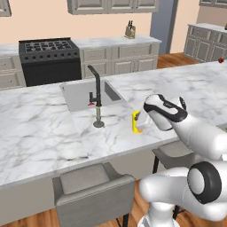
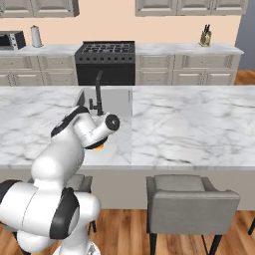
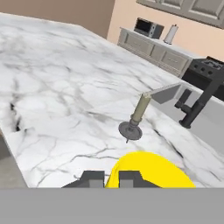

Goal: Open the cabinet directly in front. Then move the liquor and the cup to the dining counter with the candle on it.

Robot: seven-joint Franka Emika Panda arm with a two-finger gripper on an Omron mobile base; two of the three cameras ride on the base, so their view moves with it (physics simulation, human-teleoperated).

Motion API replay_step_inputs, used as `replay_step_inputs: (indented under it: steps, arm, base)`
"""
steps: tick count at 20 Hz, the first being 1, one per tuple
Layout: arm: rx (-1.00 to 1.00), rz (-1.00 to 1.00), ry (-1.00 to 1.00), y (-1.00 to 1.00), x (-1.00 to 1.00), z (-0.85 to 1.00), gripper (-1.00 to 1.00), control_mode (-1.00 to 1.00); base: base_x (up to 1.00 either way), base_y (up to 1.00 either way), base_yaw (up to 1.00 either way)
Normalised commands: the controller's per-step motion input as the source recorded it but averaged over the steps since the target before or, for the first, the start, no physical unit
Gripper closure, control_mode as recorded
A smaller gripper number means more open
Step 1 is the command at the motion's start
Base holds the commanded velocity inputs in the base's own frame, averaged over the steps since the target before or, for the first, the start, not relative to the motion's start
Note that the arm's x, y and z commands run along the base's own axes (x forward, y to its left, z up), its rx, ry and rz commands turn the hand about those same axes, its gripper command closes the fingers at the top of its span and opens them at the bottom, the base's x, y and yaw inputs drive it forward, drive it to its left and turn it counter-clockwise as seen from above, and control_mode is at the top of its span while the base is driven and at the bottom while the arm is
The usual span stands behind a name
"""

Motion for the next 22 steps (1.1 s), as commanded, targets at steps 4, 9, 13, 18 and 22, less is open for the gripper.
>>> replay_step_inputs:
  steps: [4,9,13,18,22]
  arm:
    - [0.0,0.0,0.0,0.0,0.24,-0.39,1.0,-1.0]
    - [0.0,0.0,0.0,0.0,0.2,-0.41,1.0,-1.0]
    - [0.0,0.0,0.0,0.0,0.23,-0.3,1.0,-1.0]
    - [0.0,0.0,-0.01,0.0,0.28,-0.07,1.0,-1.0]
    - [0.0,0.0,-0.01,0.0,0.28,-0.07,1.0,-1.0]
  base:
    - [0.0,0.0,0.0]
    - [0.0,0.0,0.0]
    - [0.0,0.0,0.0]
    - [0.0,0.0,0.0]
    - [0.0,0.0,0.0]
